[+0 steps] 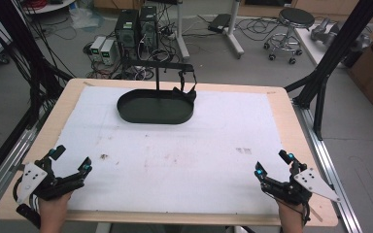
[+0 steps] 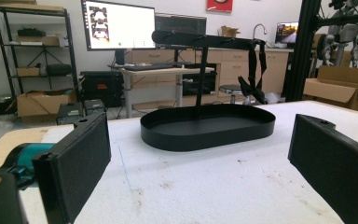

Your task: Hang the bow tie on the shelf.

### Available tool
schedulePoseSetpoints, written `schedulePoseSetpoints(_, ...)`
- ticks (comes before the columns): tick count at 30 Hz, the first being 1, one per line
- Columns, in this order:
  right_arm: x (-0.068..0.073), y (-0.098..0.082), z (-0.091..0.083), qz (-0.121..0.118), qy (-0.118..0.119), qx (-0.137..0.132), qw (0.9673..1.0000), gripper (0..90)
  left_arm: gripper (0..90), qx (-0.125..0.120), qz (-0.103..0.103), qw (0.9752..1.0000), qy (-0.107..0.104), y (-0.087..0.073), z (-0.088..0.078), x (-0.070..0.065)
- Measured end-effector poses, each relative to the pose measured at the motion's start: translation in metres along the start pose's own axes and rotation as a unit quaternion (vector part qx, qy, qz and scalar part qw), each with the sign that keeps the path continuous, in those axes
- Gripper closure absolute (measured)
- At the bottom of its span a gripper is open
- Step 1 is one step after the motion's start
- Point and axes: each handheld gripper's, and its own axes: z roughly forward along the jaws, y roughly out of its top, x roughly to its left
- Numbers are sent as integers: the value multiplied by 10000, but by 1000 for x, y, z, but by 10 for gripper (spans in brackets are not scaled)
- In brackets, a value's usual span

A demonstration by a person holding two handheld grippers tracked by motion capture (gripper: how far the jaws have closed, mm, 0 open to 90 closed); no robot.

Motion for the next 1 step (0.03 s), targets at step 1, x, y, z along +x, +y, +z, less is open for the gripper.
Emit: schedulePoseSetpoints(1, 0, 0, 0, -4, 0, 5, 10000, 116, 62, -6, -6, 10000, 0, 0, 0, 0)
